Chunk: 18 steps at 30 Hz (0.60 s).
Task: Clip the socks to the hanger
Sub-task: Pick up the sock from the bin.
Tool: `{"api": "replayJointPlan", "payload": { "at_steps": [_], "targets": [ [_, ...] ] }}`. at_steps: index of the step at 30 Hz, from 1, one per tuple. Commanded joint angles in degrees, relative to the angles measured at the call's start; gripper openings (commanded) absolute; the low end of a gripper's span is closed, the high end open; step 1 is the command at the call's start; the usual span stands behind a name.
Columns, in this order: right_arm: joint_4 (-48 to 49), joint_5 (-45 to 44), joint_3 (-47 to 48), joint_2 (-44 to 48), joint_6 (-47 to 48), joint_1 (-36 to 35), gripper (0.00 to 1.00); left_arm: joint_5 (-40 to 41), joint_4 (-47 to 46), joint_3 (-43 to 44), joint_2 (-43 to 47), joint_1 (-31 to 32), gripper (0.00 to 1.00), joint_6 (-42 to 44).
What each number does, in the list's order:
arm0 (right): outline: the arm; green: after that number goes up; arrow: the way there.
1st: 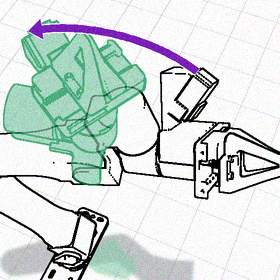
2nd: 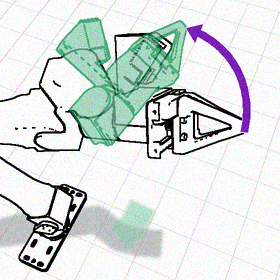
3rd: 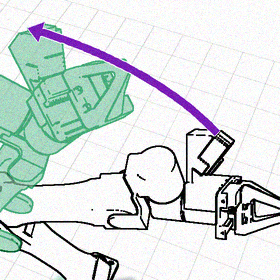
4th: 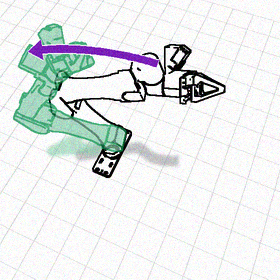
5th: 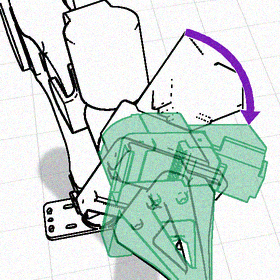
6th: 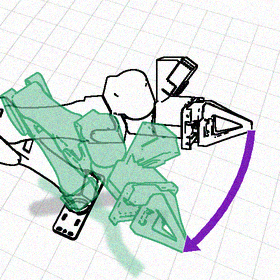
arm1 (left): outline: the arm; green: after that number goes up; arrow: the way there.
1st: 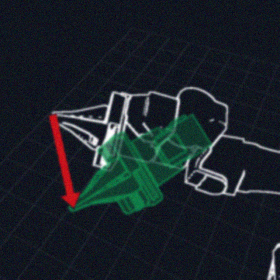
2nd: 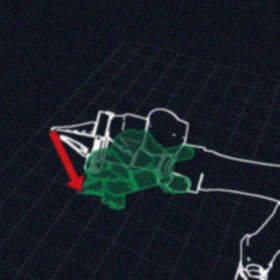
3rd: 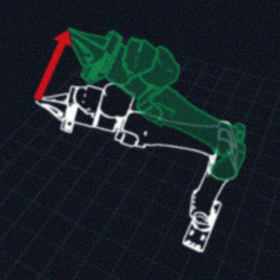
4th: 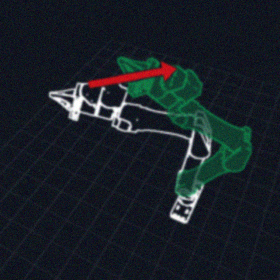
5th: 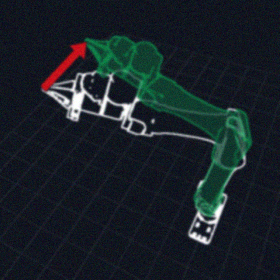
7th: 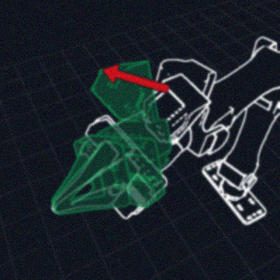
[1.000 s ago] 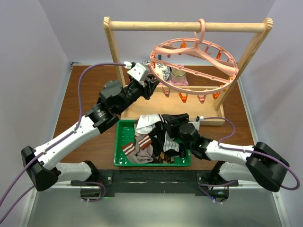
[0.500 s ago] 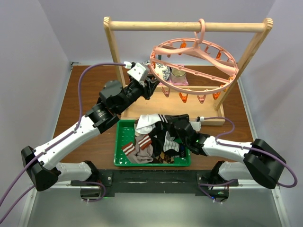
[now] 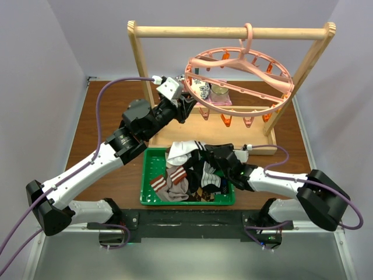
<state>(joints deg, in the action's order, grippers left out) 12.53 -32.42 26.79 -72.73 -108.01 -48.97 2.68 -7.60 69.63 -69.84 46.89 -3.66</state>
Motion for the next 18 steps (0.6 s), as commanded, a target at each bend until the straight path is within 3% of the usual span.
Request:
{"api": "replayJointPlan", "payload": {
  "at_steps": [1, 3, 4, 7, 13, 18],
  "targets": [
    [1.61, -2.47, 1.87, -2.06, 0.43, 0.72, 0.35, -0.48, -1.28, 1.21, 1.11, -0.31, 0.0, -0.82],
    [2.93, -1.86, 2.3, -2.68, 1.21, 0.72, 0.27, -0.48, -1.19, 1.21, 1.2, -0.4, 0.0, -0.82],
    [3.37, -1.59, 2.22, -2.86, 1.74, 0.72, 0.15, -0.57, -1.19, 1.13, 1.38, -0.4, 0.0, -0.73],
    [5.13, -2.11, 2.66, -2.33, 5.25, 0.81, 0.0, -0.39, -1.11, 0.95, 1.55, -0.49, 0.0, -0.65],
    [3.56, -5.79, 8.1, 3.73, 22.81, -1.2, 0.0, -0.3, -1.19, 0.86, 1.55, -0.58, 0.0, -0.47],
    [0.39, -17.3, 16.0, 5.24, 50.13, -16.37, 0.0, -0.21, -1.28, 0.95, 1.46, -0.58, 0.0, -0.21]
  ]
}}
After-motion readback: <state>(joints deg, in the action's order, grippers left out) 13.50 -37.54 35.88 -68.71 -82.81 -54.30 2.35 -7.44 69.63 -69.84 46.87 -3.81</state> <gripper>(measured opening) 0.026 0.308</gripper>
